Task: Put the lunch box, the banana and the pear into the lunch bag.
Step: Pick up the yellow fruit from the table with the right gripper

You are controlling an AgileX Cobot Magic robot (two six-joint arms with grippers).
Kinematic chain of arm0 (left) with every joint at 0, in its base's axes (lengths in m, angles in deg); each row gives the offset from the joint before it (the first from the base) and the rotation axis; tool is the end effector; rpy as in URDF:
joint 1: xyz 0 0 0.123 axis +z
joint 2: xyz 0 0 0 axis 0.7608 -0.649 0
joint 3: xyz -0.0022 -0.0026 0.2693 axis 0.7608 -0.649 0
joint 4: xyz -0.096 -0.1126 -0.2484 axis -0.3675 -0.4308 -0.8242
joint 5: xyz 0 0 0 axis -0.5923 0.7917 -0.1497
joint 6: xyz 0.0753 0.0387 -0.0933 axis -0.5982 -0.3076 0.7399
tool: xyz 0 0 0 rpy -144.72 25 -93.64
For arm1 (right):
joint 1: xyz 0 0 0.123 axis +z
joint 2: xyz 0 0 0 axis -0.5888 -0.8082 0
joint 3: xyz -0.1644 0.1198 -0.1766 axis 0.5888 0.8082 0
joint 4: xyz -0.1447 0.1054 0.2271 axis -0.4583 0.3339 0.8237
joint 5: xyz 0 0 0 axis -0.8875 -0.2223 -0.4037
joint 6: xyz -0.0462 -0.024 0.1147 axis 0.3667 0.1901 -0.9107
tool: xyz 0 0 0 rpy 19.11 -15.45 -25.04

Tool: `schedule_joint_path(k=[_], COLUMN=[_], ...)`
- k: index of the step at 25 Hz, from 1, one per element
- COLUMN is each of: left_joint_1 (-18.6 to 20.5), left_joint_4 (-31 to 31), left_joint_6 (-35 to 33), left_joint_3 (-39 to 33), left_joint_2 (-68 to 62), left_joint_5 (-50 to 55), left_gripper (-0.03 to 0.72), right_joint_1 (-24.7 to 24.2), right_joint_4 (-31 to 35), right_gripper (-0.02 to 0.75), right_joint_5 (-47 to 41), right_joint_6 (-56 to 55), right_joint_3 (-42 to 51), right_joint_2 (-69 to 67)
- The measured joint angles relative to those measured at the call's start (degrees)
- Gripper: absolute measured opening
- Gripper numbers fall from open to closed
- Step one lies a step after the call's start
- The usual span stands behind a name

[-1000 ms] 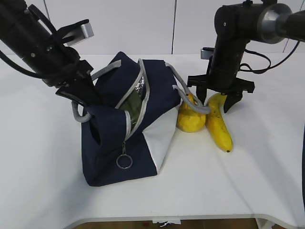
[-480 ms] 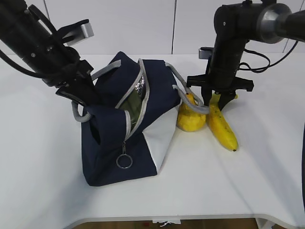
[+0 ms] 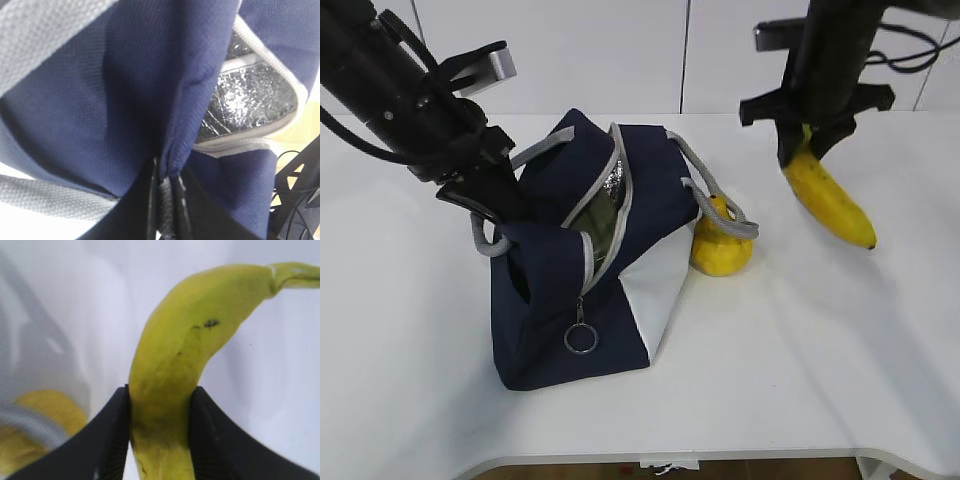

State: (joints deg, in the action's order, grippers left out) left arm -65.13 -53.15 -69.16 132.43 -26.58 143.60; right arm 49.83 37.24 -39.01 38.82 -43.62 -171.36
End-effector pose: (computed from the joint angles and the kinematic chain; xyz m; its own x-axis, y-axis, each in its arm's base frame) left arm 0.3763 -0.1798 0.1884 -0.8445 0.4574 -0.2787 0.5336 0.6743 -0.5105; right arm 0.4893 0.1024 0.2111 -0.9510 -0.0421 -0.3063 -0.0210 0.9972 -0.0718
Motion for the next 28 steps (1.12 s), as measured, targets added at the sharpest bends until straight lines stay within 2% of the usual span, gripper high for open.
schedule_joint_path(k=[3, 8, 12, 15, 21, 24, 28], left_joint_1=[0.0, 0.0, 0.0, 0.0, 0.0, 0.0, 0.0], left_joint_4=[0.0, -0.1, -4.0, -8.5, -12.6, -13.6, -14.1], left_joint_6=[0.0, 0.0, -0.1, -0.1, -0.1, -0.1, -0.1], left_joint_3=[0.0, 0.0, 0.0, 0.0, 0.0, 0.0, 0.0], left_joint_2=[0.0, 0.0, 0.0, 0.0, 0.4, 0.8, 0.9], left_joint_5=[0.0, 0.0, 0.0, 0.0, 0.0, 0.1, 0.1], left_gripper=[0.013, 0.013, 0.013, 0.013, 0.013, 0.013, 0.013], right_joint_1=[0.0, 0.0, 0.0, 0.0, 0.0, 0.0, 0.0], right_joint_4=[6.3, 24.5, 35.1, 39.8, 49.8, 54.5, 57.0], right_gripper=[0.269, 0.269, 0.269, 0.269, 0.269, 0.268, 0.268], right_joint_5=[0.0, -0.8, -1.2, -1.3, -0.7, 1.6, 3.8], right_joint_6=[1.7, 7.8, 12.8, 14.6, 20.2, 22.6, 23.3], right_joint_3=[0.0, 0.0, 0.0, 0.0, 0.0, 0.0, 0.0], right_joint_2=[5.0, 11.1, 11.3, 9.7, 3.5, 1.3, 0.4])
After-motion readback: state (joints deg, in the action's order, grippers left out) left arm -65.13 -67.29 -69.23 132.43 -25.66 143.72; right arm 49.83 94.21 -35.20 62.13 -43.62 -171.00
